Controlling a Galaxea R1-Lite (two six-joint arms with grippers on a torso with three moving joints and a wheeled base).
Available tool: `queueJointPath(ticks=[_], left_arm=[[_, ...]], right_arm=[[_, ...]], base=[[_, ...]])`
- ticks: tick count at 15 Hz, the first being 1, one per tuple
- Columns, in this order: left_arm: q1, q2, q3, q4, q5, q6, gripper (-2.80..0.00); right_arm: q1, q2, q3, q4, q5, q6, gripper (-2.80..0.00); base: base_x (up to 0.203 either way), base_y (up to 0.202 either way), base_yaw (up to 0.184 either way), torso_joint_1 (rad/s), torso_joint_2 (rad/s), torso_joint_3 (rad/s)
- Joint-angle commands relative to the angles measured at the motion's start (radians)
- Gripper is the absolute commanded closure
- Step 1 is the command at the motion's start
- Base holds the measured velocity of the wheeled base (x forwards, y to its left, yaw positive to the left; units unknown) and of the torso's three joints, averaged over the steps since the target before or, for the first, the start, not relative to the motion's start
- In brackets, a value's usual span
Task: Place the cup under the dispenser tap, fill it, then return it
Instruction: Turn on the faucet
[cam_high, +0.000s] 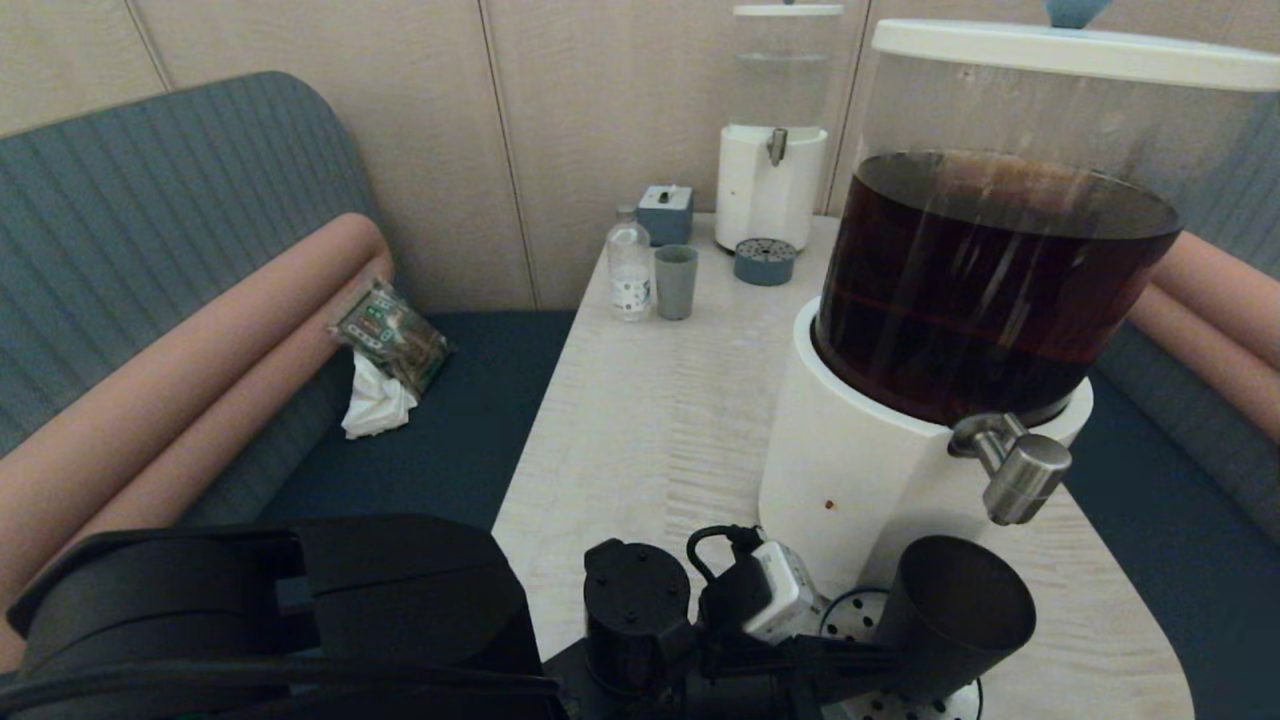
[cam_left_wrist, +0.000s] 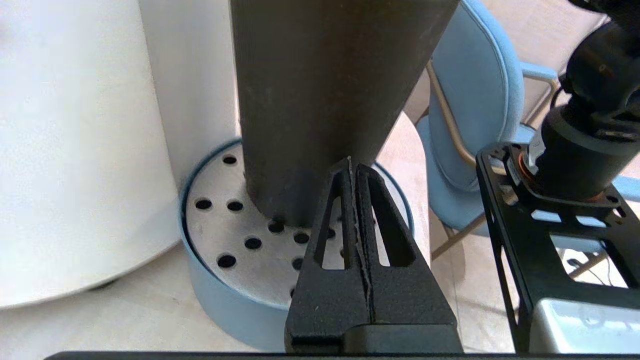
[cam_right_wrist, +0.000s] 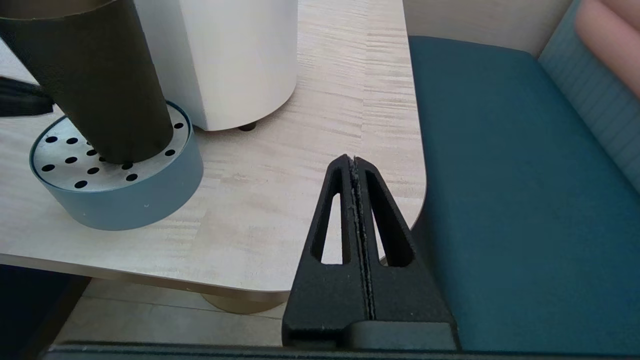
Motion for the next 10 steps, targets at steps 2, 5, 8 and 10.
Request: queueJointPath(ticks=[2, 5, 8, 10], left_arm=[[0.0, -0.027, 0.035, -0.009, -0.004, 0.001, 0.0], [0.0, -0.129, 0.174, -0.009, 0.0, 0.0, 0.0], [0.003, -0.307, 0.331, -0.009, 0.029, -0.012, 0.0], [0.028, -0.468, 0.409, -0.009, 0.095, -0.046, 0.0]], right_arm=[[0.0, 0.0, 0.003, 0.0, 0.0, 0.0, 0.0], [0.0, 0.0, 0.003, 0.0, 0.0, 0.0, 0.0], [0.0, 0.0, 0.003, 0.0, 0.0, 0.0, 0.0], [0.0, 0.0, 0.003, 0.0, 0.0, -0.001, 0.0]], base=[[0.0, 0.0, 0.0, 0.0, 0.0, 0.0], [0.0, 0.0, 0.0, 0.0, 0.0, 0.0], [0.0, 0.0, 0.0, 0.0, 0.0, 0.0], [0.0, 0.0, 0.0, 0.0, 0.0, 0.0]])
